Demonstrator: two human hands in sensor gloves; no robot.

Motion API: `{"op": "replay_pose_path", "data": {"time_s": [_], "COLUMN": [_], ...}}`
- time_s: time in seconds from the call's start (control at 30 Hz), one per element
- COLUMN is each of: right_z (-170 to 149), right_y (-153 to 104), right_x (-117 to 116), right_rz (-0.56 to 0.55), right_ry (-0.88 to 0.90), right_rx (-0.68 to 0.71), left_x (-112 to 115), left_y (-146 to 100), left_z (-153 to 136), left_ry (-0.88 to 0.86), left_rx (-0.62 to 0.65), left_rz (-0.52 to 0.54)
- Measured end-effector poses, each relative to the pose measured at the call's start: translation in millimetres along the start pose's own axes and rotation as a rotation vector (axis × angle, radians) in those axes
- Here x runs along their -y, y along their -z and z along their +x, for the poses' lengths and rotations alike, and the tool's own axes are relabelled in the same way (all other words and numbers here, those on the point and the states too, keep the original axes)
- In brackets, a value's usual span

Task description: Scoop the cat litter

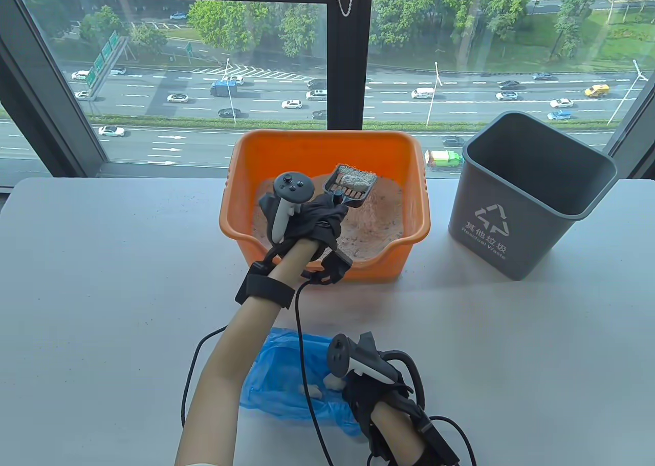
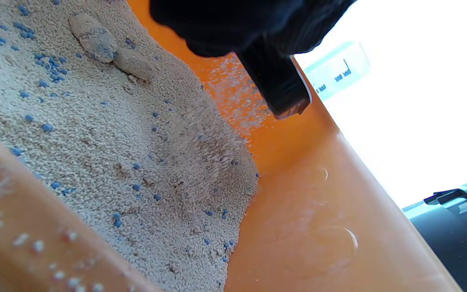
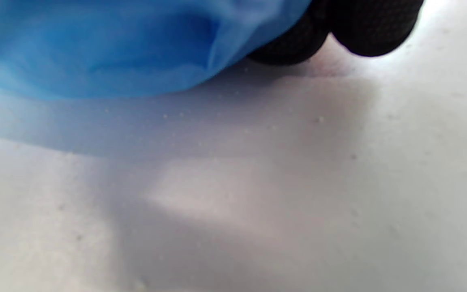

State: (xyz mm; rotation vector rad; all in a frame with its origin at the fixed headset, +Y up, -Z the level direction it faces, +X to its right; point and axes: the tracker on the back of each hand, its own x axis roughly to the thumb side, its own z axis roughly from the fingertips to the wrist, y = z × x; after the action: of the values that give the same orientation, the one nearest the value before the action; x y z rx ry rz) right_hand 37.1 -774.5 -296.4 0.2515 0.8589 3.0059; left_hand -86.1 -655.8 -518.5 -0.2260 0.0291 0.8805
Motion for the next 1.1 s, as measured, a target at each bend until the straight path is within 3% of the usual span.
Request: {"op": "replay_pose_path", "data": {"time_s": [0.03, 0.07, 0.13, 0.23, 0.3, 0.4, 0.5, 0.57, 0.67, 0.73, 0.83, 0.93, 1.0, 1.1], "right_z": [0, 0, 0, 0, 0, 0, 0, 0, 0, 0, 0, 0, 0, 0], "right_y": [0, 0, 0, 0, 0, 0, 0, 0, 0, 0, 0, 0, 0, 0], "right_x": [0, 0, 0, -1, 0, -1, -1, -1, -1, -1, -1, -1, -1, -1], "right_rz": [0.0, -0.001, -0.001, 0.0, 0.001, 0.0, 0.002, 0.002, 0.002, 0.003, 0.002, 0.003, 0.003, 0.003], "right_ry": [-0.001, -0.001, 0.0, 0.0, 0.0, 0.001, 0.004, 0.003, 0.005, 0.004, 0.004, 0.004, 0.004, 0.004], "right_rx": [0.0, 0.001, 0.002, 0.002, 0.002, 0.003, 0.004, 0.003, 0.005, 0.003, 0.004, 0.003, 0.003, 0.003], "left_x": [0, -1, 0, 0, -1, -4, -11, -15, -16, -17, -17, -21, -22, -27], "left_y": [-2, -4, -10, -19, -22, -19, -19, -19, -20, -20, -20, -20, -22, -23], "left_z": [0, 0, 1, 10, 12, 13, 18, 18, 16, 16, 13, 11, 8, 6], "left_ry": [0.063, 0.057, -0.047, 0.061, -0.042, -0.029, -0.107, -0.011, -0.068, 0.02, -0.101, 0.045, -0.047, -0.015], "left_rx": [-0.016, -0.008, 0.023, 0.07, 0.082, 0.063, 0.142, 0.096, 0.102, 0.106, 0.123, 0.093, 0.102, 0.083], "left_rz": [-0.089, -0.079, 0.064, 0.013, 0.109, -0.026, 0.124, 0.03, 0.123, 0.006, 0.087, 0.009, 0.076, 0.002]}}
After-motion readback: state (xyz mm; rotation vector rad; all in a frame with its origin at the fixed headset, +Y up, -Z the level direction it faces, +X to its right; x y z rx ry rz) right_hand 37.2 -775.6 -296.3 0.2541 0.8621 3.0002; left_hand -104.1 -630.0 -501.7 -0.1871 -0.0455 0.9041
